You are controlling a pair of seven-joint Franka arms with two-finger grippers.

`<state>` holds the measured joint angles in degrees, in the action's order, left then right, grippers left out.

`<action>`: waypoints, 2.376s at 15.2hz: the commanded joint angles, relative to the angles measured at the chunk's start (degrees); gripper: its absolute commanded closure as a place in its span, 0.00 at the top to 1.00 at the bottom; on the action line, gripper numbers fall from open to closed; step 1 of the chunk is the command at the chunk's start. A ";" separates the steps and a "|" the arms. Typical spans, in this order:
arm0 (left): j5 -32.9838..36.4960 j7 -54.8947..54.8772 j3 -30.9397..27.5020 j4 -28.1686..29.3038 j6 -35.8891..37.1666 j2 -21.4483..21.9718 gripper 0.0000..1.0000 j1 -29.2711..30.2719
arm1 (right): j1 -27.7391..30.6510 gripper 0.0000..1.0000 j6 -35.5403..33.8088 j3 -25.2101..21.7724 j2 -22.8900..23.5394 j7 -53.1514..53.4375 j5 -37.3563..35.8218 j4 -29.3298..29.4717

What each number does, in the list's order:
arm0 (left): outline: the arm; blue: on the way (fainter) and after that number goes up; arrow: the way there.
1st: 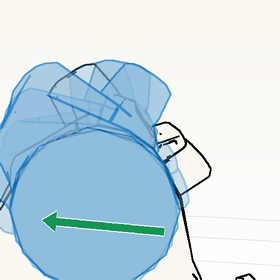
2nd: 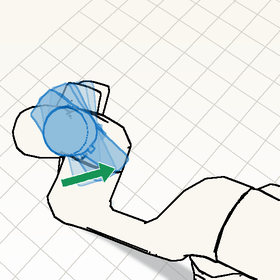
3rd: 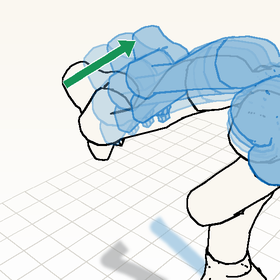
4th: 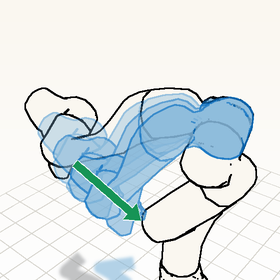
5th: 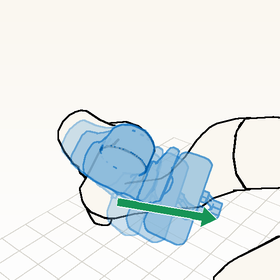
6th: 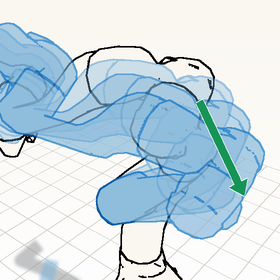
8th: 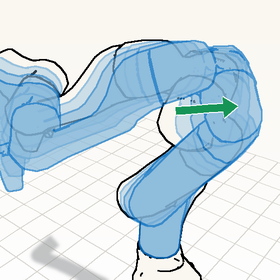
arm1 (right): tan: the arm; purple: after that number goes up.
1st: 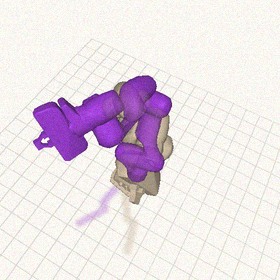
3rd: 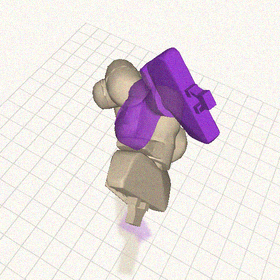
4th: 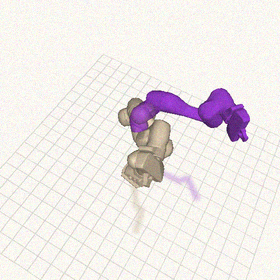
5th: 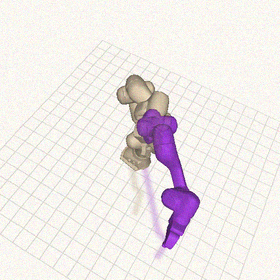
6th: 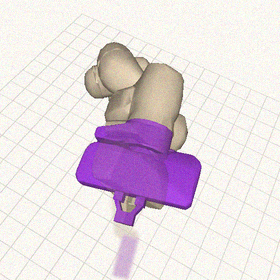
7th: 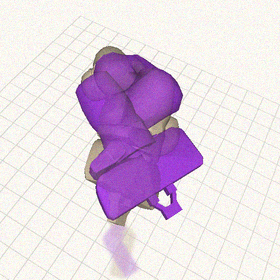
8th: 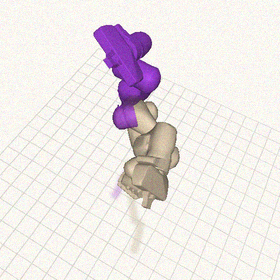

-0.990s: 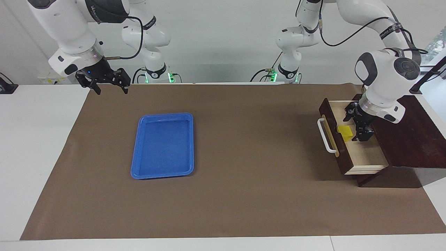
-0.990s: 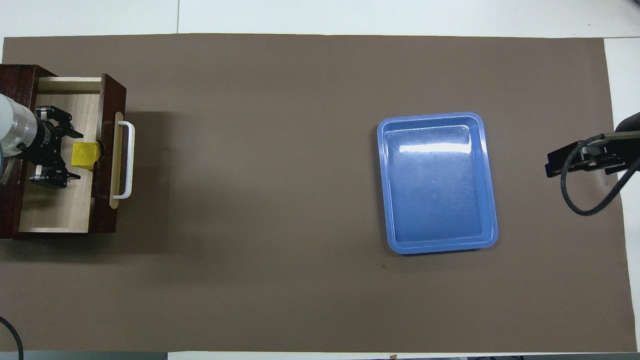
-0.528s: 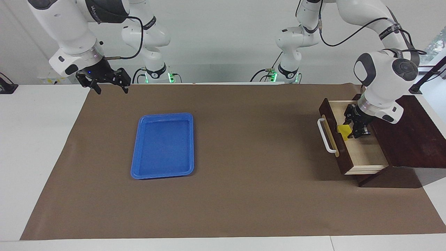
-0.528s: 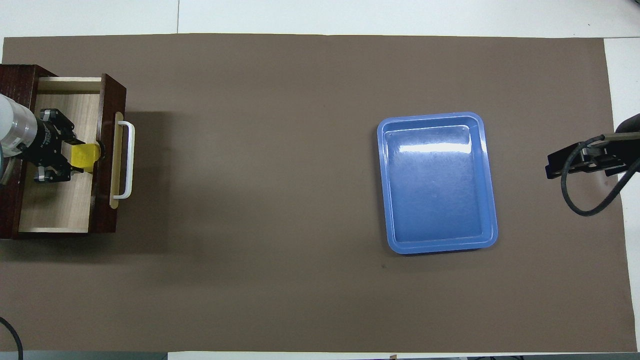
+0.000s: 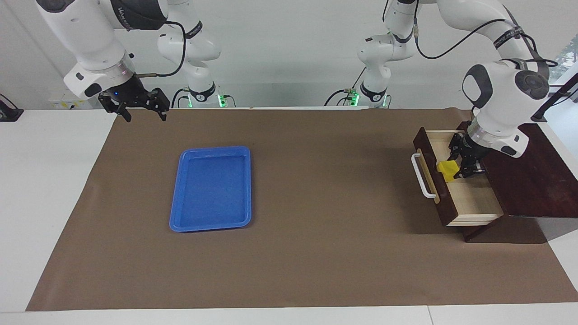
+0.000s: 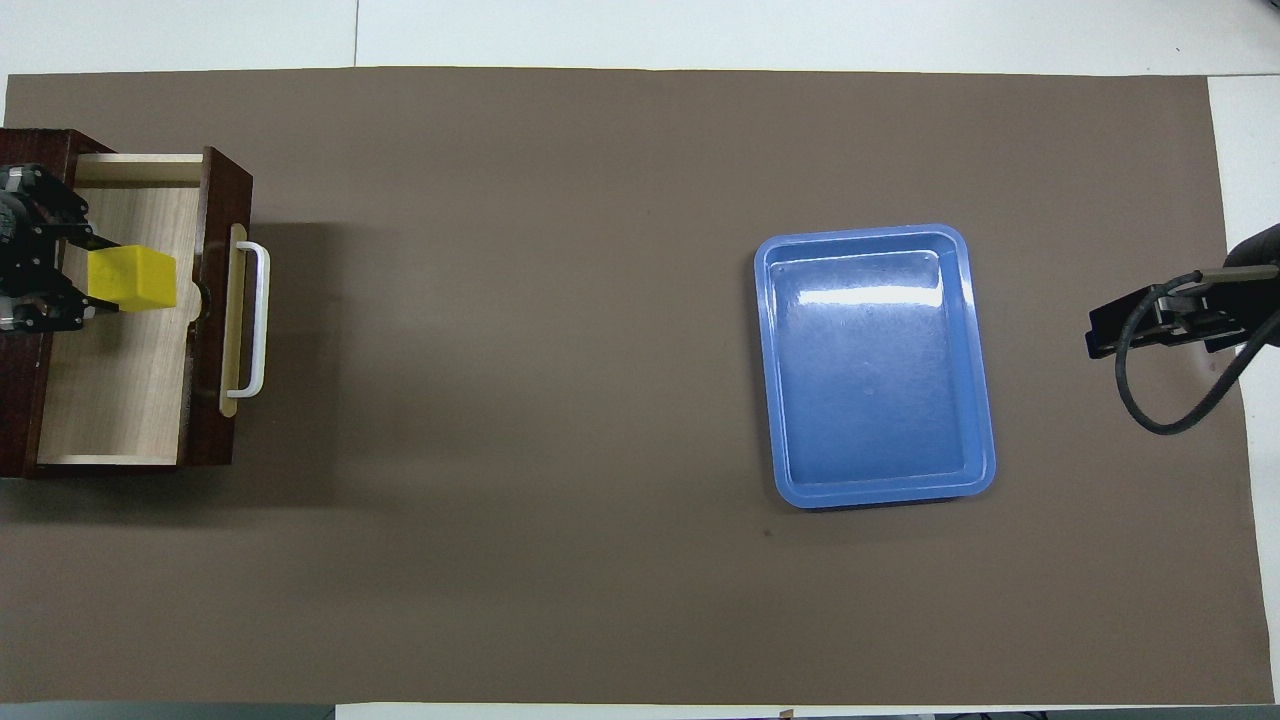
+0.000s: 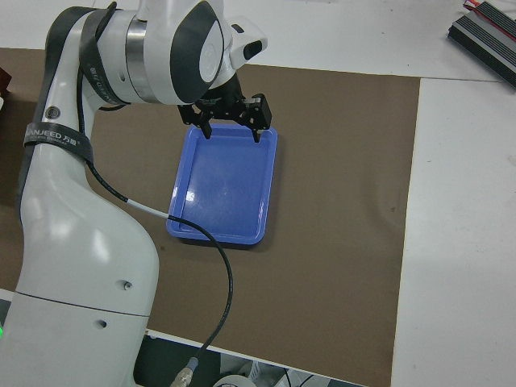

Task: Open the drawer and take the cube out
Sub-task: 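Lift the cube with the left gripper while the right gripper approaches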

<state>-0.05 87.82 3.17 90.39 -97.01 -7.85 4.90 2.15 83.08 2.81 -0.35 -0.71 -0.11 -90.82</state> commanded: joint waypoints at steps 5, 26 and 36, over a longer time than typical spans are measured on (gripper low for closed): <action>0.31 16.74 0.52 -7.25 5.96 -2.87 0.00 -13.04 | 0.93 1.00 1.03 0.44 -2.28 7.69 7.28 -3.91; 0.67 38.39 0.61 -3.29 -0.90 -4.27 0.00 -33.20 | -17.79 1.00 33.54 1.06 17.91 75.75 48.42 -9.39; 0.58 40.41 0.61 -2.68 -2.48 -5.15 0.00 -34.43 | -23.33 1.00 33.12 1.06 22.67 85.08 50.56 0.37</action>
<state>-0.13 126.97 4.57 86.70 -97.99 -13.29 -28.60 -21.31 117.28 3.98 20.67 82.98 50.67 -93.77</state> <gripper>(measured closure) 0.449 0.000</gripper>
